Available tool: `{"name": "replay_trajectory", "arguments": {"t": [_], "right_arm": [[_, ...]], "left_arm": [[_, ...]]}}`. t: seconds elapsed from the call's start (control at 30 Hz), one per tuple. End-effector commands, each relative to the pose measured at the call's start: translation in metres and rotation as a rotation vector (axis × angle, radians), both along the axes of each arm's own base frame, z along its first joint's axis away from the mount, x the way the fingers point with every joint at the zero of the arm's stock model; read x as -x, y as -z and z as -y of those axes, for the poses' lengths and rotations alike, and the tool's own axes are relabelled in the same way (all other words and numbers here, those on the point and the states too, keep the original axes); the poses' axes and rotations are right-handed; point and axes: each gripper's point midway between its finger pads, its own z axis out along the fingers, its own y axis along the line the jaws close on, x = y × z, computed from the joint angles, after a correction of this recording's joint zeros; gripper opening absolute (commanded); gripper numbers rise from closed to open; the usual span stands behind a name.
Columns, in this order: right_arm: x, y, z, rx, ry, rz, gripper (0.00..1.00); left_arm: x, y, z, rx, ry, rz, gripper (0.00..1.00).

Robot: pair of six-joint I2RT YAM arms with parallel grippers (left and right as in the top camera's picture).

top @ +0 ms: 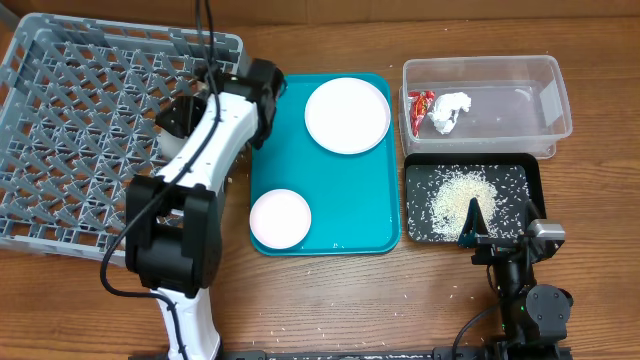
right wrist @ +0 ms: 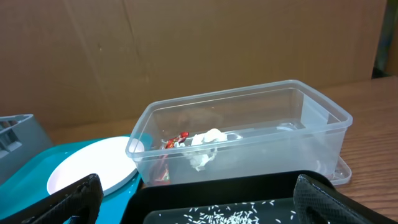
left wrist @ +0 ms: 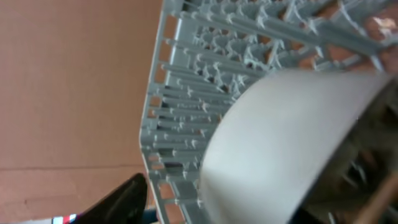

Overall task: Sort waste into correct bins and load items into the dishwasher
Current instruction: 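Lift the grey bowl and set it into the dish rack, then grasp the rim of the pink bowl with the left gripper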

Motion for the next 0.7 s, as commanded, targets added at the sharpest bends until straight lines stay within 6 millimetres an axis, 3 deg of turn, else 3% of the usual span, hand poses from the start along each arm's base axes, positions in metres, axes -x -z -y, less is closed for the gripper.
{"name": "replay_trajectory", "arguments": {"t": [0.0,0.13,0.23,0.27,0.3,0.37,0.47,0.57,0.67], "right_arm": [[0.000,0.002,0.001,0.003,0.003,0.001,1.00],[0.000,0.002,0.001,0.003,0.003,0.001,1.00],[0.000,0.002,0.001,0.003,0.003,0.001,1.00],[0.000,0.002,0.001,0.003,0.003,0.001,1.00],[0.000,0.002,0.001,0.003,0.003,0.001,1.00],[0.000,0.002,0.001,0.003,0.003,0.001,1.00],[0.000,0.002,0.001,0.003,0.003,0.001,1.00],[0.000,0.002,0.001,0.003,0.003,0.001,1.00],[0.000,0.002,0.001,0.003,0.003,0.001,1.00]], "left_arm": [[0.007,-0.015,0.024,0.165,0.001,0.081,0.60],[0.023,-0.052,0.076,0.540,0.072,0.139,0.63],[0.052,-0.078,0.145,1.018,0.185,0.120,0.79],[0.063,-0.084,0.160,1.112,0.220,0.089,0.75],[0.075,-0.089,0.169,1.181,0.239,0.052,0.73],[0.096,-0.081,0.169,1.201,0.200,-0.029,0.69],[0.114,-0.042,0.165,1.180,0.129,-0.140,0.67],[0.138,0.052,0.152,1.140,-0.030,-0.219,0.64],[0.140,0.088,0.141,1.122,-0.083,-0.173,0.56]]}}
